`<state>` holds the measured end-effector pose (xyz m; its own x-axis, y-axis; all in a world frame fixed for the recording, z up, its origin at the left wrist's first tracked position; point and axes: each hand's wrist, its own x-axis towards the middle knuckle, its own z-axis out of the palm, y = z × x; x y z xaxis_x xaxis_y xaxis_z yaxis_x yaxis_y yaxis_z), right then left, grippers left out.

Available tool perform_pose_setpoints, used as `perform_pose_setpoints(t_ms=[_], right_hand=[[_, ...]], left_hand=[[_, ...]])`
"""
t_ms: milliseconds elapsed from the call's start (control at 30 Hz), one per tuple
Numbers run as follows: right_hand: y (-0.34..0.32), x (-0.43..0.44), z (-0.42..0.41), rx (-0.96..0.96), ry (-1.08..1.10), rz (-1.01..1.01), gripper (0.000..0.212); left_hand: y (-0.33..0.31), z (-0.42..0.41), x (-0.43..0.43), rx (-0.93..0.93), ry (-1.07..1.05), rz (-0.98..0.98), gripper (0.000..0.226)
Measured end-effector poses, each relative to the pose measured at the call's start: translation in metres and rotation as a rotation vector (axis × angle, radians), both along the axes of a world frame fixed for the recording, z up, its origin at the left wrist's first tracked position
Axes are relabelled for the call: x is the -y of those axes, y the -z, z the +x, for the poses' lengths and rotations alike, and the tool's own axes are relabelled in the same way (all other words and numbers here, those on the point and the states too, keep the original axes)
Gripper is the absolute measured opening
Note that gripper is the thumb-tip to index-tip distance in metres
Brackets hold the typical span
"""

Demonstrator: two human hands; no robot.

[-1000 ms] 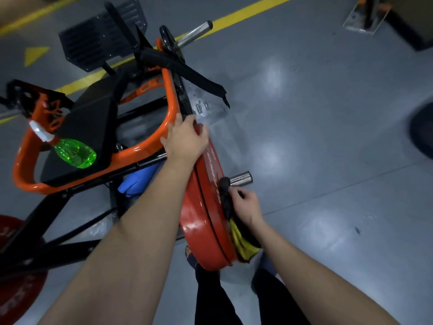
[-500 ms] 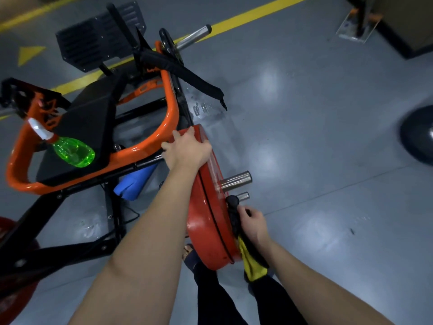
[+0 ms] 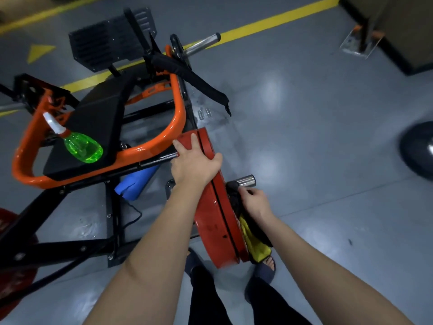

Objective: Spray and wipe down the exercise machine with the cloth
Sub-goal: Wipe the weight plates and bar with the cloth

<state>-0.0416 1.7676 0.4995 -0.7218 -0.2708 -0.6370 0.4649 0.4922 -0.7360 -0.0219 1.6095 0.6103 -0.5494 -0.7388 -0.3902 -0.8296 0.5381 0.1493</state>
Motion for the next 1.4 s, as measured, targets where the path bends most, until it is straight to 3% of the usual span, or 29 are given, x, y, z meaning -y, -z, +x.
perform_pose_setpoints(t_ms=[133, 233, 333, 433, 633, 867, 933, 1033, 1200, 1400], right_hand=[[-0.036, 0.007, -0.025, -0.070, 0.096, 0.002, 0.037], [-0.085, 0.019, -0.036, -0.149, 0.059, -0.048, 0.038], [-0.132, 0.039, -0.042, -0.226, 0.050, -0.148, 0.030], [-0.171, 0.076, -0.038, -0.257, 0.045, -0.268, 0.021], [-0.227, 0.183, 0.028, -0.212, -0.043, -0.438, 0.018], [-0.246, 0.307, 0.115, 0.126, -0.178, -0.622, 0.047], [-0.233, 0.340, 0.137, 0.053, -0.304, -0.479, 0.046], [-0.194, 0.392, 0.169, -0.205, -0.373, -0.177, 0.038], [-0.161, 0.464, 0.192, -0.303, -0.360, -0.077, 0.086], [-0.131, 0.493, 0.197, -0.349, -0.323, -0.001, 0.115]], left_hand=[[-0.004, -0.008, 0.011, 0.040, 0.053, 0.052, 0.092], [-0.013, -0.011, 0.029, 0.044, 0.027, 0.279, 0.095], [-0.034, 0.004, 0.042, -0.267, -0.091, 0.577, 0.085], [-0.072, 0.034, 0.055, -0.611, -0.154, 0.690, 0.070], [-0.137, 0.101, 0.106, -0.752, -0.284, 1.136, 0.069], [-0.138, 0.200, 0.218, -0.947, -0.420, 1.146, 0.052], [-0.123, 0.238, 0.252, -0.929, -0.414, 1.085, 0.049], [-0.108, 0.294, 0.303, -0.812, -0.400, 0.955, 0.041], [-0.095, 0.367, 0.380, -0.651, -0.429, 0.887, 0.036], [-0.093, 0.384, 0.423, -0.675, -0.448, 0.884, 0.033]])
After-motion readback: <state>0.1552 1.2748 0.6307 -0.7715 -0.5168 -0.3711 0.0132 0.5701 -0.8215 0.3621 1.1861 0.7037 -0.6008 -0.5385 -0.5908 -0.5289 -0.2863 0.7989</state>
